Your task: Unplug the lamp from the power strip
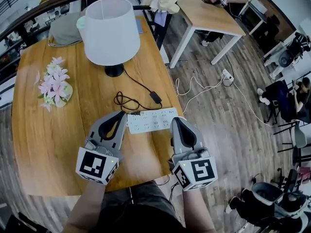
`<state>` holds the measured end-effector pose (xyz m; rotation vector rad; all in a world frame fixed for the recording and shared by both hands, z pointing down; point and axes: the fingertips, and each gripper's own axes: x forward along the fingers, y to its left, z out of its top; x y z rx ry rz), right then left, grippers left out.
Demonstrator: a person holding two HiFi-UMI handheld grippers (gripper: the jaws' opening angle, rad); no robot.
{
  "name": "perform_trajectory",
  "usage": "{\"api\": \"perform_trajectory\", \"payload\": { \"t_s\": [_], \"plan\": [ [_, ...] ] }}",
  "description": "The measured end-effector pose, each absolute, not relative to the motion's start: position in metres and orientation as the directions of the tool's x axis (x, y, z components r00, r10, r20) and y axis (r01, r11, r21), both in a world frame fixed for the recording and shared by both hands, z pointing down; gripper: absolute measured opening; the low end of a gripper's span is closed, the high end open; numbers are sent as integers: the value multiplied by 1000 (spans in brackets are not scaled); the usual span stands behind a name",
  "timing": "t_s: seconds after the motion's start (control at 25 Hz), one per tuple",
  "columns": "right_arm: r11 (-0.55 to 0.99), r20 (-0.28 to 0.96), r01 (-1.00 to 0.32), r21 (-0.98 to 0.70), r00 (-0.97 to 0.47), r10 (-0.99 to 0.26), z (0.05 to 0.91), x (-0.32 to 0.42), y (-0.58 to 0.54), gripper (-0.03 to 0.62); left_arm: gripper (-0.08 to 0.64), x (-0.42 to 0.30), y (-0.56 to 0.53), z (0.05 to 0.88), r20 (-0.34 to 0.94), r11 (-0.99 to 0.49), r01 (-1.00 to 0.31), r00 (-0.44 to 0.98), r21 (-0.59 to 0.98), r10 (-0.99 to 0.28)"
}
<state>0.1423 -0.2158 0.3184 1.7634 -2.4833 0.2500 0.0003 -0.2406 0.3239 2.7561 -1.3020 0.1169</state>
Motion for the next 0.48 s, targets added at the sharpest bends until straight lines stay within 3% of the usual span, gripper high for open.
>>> {"api": "perform_trajectory", "payload": {
  "t_s": [0.48],
  "plan": [
    [372,126,-923,-103,-383,-915,276,141,-209,9,-5,-16,-236,279,27,-594,-799,599,94,-800]
  ]
}}
